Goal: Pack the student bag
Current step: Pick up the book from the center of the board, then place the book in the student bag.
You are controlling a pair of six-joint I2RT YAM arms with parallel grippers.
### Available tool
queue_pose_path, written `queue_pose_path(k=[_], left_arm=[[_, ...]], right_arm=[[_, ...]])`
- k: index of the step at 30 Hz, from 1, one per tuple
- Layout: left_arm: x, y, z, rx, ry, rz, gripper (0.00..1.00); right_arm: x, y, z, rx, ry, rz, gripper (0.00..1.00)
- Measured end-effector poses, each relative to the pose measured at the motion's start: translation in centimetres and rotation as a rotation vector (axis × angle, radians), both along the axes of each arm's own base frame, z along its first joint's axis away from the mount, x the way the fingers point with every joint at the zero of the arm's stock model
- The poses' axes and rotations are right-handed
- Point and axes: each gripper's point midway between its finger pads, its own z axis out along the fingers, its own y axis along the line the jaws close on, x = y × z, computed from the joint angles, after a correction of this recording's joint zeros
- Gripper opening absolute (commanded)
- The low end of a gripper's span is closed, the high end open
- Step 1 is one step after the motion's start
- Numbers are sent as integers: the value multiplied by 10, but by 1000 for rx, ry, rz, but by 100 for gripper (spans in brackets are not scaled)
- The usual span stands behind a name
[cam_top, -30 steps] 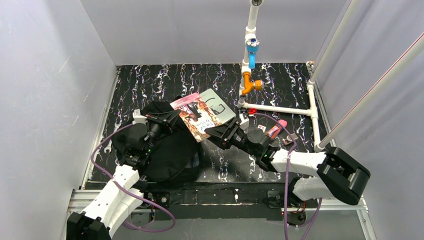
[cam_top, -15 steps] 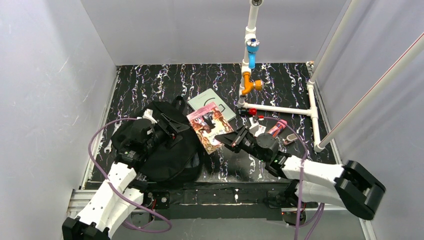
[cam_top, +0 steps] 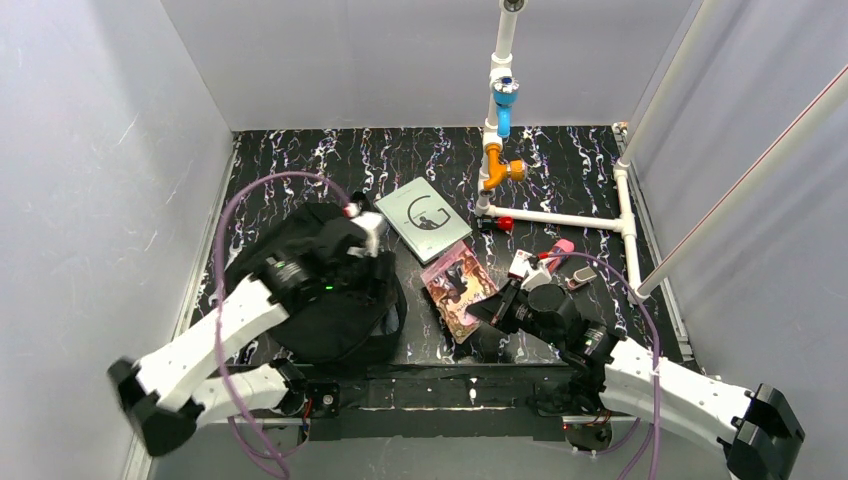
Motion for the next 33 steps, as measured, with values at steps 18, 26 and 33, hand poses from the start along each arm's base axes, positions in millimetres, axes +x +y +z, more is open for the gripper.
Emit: queue_pose_path(k=[18, 26, 33], left_arm=[[17, 35, -59, 968, -68, -252, 0], [54, 45, 44, 604, -334, -84, 0], [64, 45, 48, 567, -345, -81, 0]], right_arm=[[-5, -11, -2, -173, -42, 74, 1], [-29, 28, 62, -59, -142, 345, 1], [-46, 62, 96, 164, -132, 453, 1]])
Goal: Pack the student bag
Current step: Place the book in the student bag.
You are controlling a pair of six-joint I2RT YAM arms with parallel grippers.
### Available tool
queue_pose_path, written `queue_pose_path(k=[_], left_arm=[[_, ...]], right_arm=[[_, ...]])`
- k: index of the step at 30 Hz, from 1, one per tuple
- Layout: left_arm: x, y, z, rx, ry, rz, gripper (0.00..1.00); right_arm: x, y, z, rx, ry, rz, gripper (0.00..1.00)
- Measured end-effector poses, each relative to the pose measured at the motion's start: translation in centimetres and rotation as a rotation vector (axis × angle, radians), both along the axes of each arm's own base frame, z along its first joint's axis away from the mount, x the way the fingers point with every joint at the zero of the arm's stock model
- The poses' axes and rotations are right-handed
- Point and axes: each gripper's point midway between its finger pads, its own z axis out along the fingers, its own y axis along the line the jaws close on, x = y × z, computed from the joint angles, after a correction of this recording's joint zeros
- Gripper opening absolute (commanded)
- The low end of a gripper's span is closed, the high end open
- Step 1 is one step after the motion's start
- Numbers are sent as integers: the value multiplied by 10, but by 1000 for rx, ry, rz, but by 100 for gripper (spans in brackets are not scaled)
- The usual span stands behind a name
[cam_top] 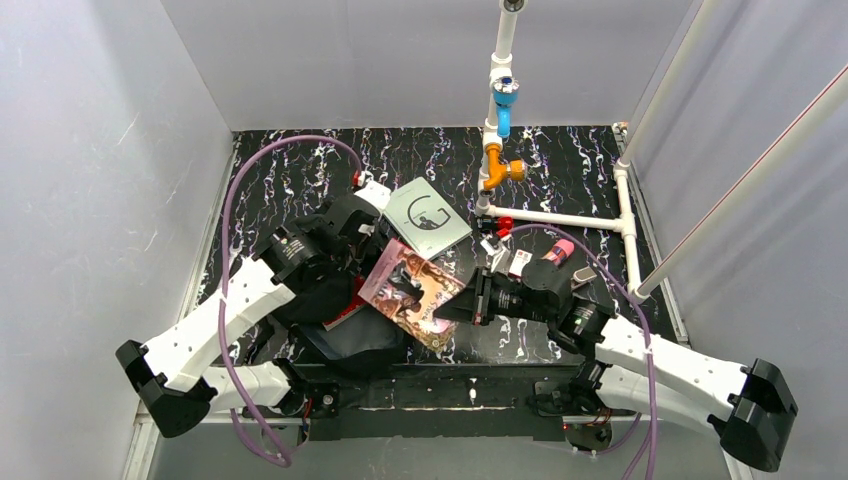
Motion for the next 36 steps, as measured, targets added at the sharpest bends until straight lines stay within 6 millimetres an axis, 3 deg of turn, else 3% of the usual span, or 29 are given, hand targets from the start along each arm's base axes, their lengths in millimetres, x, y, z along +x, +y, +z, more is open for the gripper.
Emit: queue_pose_path(k=[6, 16, 19, 25, 30, 33, 36], left_arm=[[11, -5, -1, -6, 11, 1, 0], [11, -19, 10, -101, 55, -15, 0], [5, -25, 8, -140, 96, -26, 0], [-4, -30, 1, -222, 176, 3, 0], [-6, -36, 2, -279, 223, 28, 0], [-3, -40, 6, -294, 230, 37, 0], [-1, -41, 12, -305, 223, 40, 0]], right_arm=[[-22, 15, 5, 43, 34, 94, 1], [-24, 44, -57, -91, 194, 112, 1], [-12, 59, -72, -124, 237, 79, 1], [21, 110, -75, -50, 299, 37, 1], [54, 140, -86, 6, 324, -61, 1], [70, 153, -68, 61, 281, -101, 1], [78, 150, -45, 109, 235, -124, 1]])
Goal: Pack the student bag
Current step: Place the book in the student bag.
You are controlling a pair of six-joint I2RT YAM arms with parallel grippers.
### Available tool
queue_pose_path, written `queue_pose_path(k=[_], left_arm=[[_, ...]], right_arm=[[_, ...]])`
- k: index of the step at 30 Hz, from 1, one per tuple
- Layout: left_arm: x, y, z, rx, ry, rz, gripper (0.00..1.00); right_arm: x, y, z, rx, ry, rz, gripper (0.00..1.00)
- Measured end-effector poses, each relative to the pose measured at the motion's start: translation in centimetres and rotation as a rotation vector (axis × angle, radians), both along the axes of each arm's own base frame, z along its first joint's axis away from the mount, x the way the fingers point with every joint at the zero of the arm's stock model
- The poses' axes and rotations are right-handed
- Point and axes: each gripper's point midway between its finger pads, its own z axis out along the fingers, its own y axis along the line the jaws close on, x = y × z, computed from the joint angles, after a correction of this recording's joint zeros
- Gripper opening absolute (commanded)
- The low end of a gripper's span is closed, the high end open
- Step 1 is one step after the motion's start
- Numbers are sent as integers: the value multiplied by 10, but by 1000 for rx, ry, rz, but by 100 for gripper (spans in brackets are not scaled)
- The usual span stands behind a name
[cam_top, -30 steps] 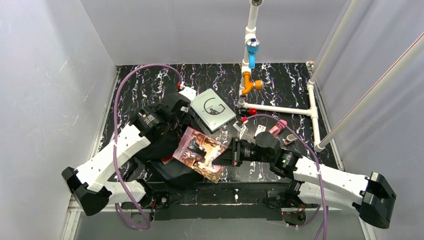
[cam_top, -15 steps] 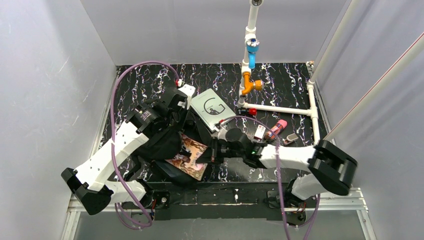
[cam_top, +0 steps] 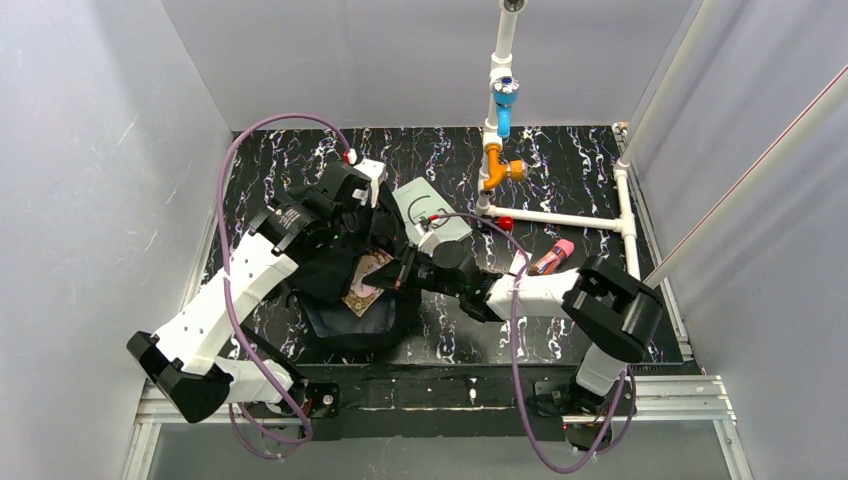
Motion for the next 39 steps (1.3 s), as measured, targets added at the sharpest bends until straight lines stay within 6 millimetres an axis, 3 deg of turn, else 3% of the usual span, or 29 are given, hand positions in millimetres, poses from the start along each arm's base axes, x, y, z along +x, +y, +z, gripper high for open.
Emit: queue_pose_path(k=[3, 7, 11, 17, 21, 24, 29, 34, 39], left_arm=[[1, 1, 7, -2, -15, 6, 0], [7, 22, 13, 57, -67, 98, 0], [3, 46, 23, 82, -118, 203, 0], [-9, 51, 23, 6, -114, 264, 0], [-9, 47, 12, 6, -80, 275, 0], [-5, 42, 9, -2, -69, 270, 0], [-2, 30, 5, -31, -38, 244, 0], [-1, 18, 0, -60, -4, 215, 0], [-3, 15, 2, -76, 4, 199, 0]], right_arm=[[-4, -21, 7, 5, -13, -19, 1], [-5, -57, -10, -47, 4, -52, 1], [10, -68, -7, -61, -19, -24, 1], [52, -39, 16, -94, -117, 103, 1], [72, -25, 5, -185, -152, 160, 1], [66, -28, -7, -225, -130, 196, 2], [35, -25, -26, -219, -64, 224, 7], [7, -1, -25, -175, -39, 221, 5], [21, 9, -24, -169, -56, 100, 8]])
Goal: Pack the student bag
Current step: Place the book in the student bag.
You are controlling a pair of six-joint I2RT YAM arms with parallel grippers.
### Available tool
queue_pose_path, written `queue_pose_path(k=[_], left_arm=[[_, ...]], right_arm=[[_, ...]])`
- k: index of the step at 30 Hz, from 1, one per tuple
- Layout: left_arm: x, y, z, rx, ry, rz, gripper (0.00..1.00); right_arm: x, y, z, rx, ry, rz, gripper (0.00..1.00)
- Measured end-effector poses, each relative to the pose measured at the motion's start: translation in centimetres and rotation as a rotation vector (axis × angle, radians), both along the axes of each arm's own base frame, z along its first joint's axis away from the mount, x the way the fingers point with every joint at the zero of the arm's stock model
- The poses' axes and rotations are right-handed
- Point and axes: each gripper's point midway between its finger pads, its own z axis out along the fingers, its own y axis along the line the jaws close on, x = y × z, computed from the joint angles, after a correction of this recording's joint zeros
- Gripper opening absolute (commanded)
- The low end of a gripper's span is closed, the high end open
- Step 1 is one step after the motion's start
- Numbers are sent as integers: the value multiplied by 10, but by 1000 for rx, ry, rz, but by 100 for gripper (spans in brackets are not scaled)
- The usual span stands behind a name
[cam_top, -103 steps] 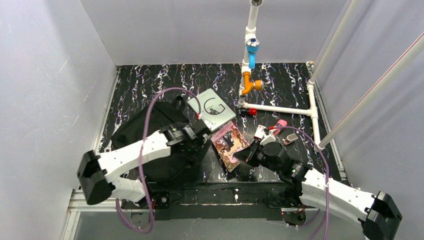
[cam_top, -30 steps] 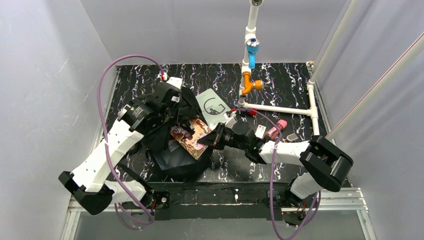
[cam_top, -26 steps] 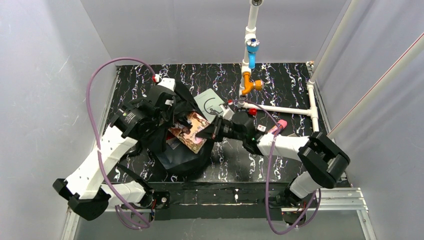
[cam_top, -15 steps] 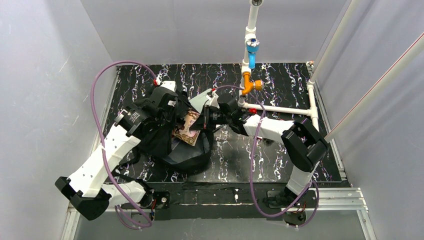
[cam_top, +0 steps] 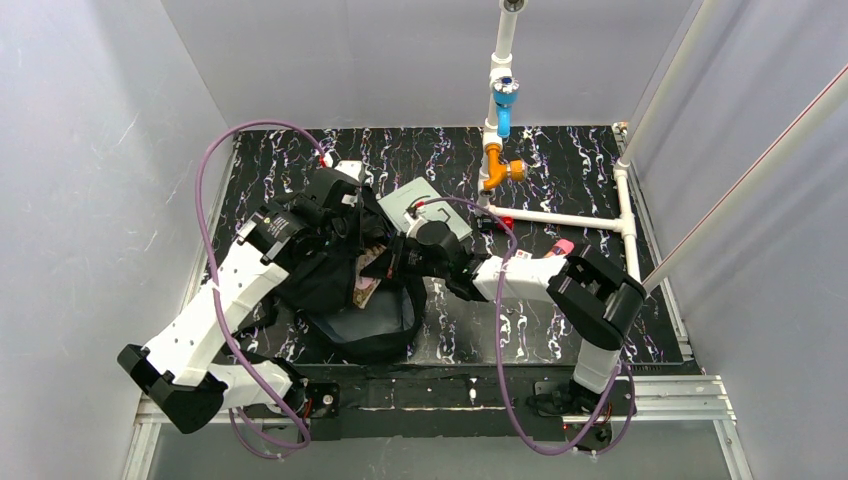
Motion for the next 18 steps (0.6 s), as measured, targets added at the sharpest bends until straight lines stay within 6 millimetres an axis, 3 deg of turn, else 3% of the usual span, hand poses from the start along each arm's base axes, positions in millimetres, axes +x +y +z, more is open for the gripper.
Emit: queue_pose_path(k=[3, 9, 14, 18], left_arm=[[-2, -1, 1, -7, 4, -10, 0], [-6, -1, 1, -13, 16, -32, 0], [-11, -4, 2, -23, 41, -56, 0], [-12, -4, 4, -28, 45, -68, 0]], right_arm=[[26, -2, 4, 21, -6, -143, 14], [52, 9, 0, 47, -13, -274, 17], [49, 34, -21, 10, -24, -314, 35], [43, 46, -27, -13, -49, -323, 46]])
